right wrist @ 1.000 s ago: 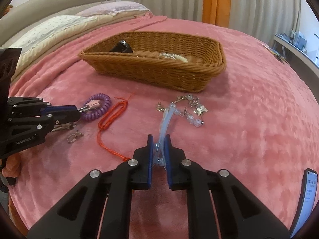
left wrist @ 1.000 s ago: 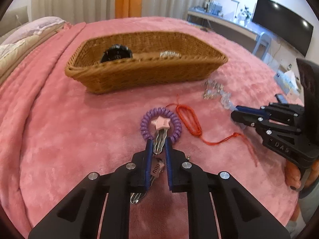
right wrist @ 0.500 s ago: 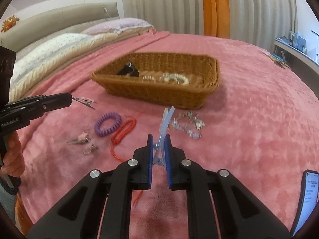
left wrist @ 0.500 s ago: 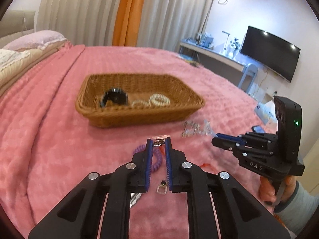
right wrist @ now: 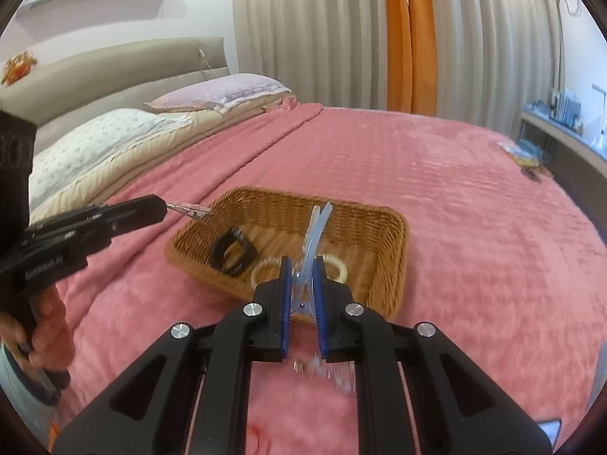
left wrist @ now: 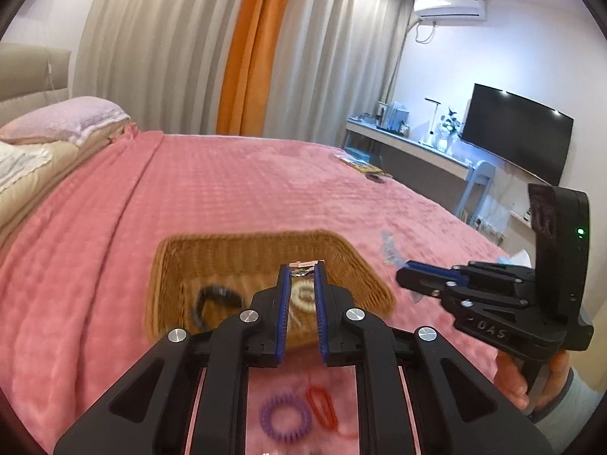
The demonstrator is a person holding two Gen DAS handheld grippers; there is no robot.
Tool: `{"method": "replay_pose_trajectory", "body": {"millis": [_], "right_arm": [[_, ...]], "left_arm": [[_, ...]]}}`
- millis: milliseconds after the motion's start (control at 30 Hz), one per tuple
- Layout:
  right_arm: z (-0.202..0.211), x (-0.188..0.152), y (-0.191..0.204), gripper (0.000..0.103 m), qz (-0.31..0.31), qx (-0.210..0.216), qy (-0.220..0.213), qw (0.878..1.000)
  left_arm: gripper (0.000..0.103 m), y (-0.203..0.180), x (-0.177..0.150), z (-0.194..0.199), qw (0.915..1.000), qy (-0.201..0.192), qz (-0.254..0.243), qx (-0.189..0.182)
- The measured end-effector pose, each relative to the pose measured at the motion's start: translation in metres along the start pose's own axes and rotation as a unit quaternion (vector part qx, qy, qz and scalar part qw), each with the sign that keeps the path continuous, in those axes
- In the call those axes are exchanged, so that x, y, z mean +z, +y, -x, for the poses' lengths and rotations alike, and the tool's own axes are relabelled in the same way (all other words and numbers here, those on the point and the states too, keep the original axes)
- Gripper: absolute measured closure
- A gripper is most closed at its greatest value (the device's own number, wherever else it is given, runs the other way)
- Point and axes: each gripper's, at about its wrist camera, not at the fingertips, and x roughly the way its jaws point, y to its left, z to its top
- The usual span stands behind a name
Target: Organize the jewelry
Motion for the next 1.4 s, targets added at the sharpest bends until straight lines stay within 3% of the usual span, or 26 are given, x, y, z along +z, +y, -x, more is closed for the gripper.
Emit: {"method": "replay_pose_trajectory", "body": {"millis": [333, 667, 733, 800, 933, 1000, 1133, 1267, 1400], "right_arm": [[-0.085, 0.009, -0.011, 0.094, -0.020, -0.016, 0.047, 0.999], [-0.115, -0.011, -0.019, 0.093, -0.030, -0.007, 0.085, 0.996], [-0.112, -0.010, -0.023, 0.093, -0.040, -0.001, 0.082, 0.996], [-0.105, -0.008, -0.027, 0.093, -0.046, -0.002, 0.076, 0.996], [-0.082, -0.002, -0.031, 0.093, -0.059, 0.014, 0.062, 0.996], [-0.066, 0.001, -0.029, 0.093, -0.056, 0.015, 0.053, 0.997], [-0.027, -0.001, -0.023, 0.093, -0.050, 0.019, 0.031, 0.998], [0.004, -0.011, -0.018, 0.081, -0.050, 0.017, 0.016, 0.998], [0.023, -0.028, -0.015, 0.079, -0.056, 0.017, 0.015, 0.998]], "left_arm": [[0.092, 0.024, 0.001, -0.072, 0.9990, 0.029, 0.026, 0.023], [0.092, 0.040, -0.020, -0.101, 0.9962, 0.071, 0.042, 0.029], [0.085, 0.042, -0.019, -0.097, 0.9965, 0.065, 0.044, 0.029], [0.067, 0.043, -0.017, -0.091, 0.9967, 0.058, 0.048, 0.032], [0.058, 0.042, -0.011, -0.065, 0.9973, 0.038, 0.059, 0.024], [0.047, 0.040, -0.007, -0.047, 0.9975, 0.023, 0.063, 0.021], [0.041, 0.032, -0.005, 0.000, 0.9980, -0.009, 0.060, 0.017], [0.038, 0.026, -0.013, 0.043, 0.9976, -0.027, 0.061, 0.017], [0.037, 0.022, -0.025, 0.069, 0.9974, -0.031, 0.060, 0.026]]}}
